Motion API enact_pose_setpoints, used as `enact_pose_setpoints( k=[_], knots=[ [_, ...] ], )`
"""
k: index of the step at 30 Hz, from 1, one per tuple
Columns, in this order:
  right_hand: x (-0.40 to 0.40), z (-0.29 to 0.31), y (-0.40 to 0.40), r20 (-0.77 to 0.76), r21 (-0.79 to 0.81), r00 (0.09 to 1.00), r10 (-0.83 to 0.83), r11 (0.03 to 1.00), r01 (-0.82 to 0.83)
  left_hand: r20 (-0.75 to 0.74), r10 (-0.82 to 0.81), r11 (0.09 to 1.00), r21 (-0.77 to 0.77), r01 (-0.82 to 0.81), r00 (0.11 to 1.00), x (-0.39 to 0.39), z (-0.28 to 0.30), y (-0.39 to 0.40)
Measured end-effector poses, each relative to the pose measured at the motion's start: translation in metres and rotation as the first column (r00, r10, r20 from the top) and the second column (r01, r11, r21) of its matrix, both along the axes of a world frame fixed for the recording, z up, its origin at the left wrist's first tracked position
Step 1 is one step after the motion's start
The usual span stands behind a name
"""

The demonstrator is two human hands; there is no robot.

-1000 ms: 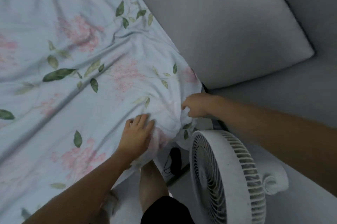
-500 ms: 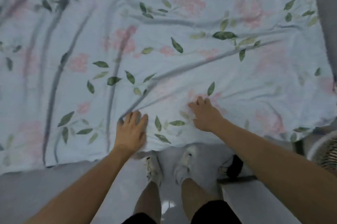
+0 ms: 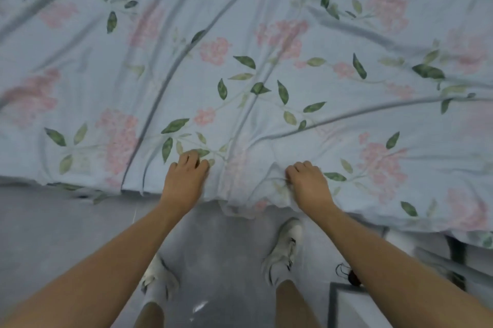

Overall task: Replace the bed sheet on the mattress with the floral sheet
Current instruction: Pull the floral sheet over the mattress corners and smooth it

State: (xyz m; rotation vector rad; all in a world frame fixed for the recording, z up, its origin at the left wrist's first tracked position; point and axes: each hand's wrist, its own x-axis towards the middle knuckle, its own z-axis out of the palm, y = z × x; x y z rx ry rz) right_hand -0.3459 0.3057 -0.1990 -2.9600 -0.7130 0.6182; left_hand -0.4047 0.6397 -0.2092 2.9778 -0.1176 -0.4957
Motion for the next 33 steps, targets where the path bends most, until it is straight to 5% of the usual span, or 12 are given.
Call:
enact_pose_setpoints(
  k=[5, 8, 18, 24, 33],
  knots=[
    [-0.032, 0.033, 0.016, -0.108, -0.272, 0.973, -0.206, 0.947, 0.17, 0.051, -0.059, 0.991, -0.115, 0.065, 0.997, -0.001, 0.006, 0.024],
    [-0.047, 0.045, 0.084, -0.055, -0.152, 0.965, -0.256, 0.957, 0.245, -0.008, 0.003, 0.993, -0.114, -0.004, 1.0, -0.017, 0.025, 0.078],
    [-0.05, 0.035, 0.409, -0.197, 0.236, 0.98, 0.005, 0.971, 0.042, -0.169, 0.311, 0.946, 0.148, -0.288, 0.935, -0.055, 0.032, 0.351],
    [-0.037, 0.025, 0.505, -0.118, 0.214, 0.992, 0.033, 0.977, -0.007, -0.157, 0.455, 0.88, 0.234, -0.414, 0.877, -0.05, 0.031, 0.461],
    [-0.014, 0.022, 0.655, -0.128, 0.194, 0.971, 0.204, 0.965, -0.177, 0.021, 0.627, 0.768, 0.147, -0.623, 0.778, -0.045, 0.027, 0.627]
  ],
)
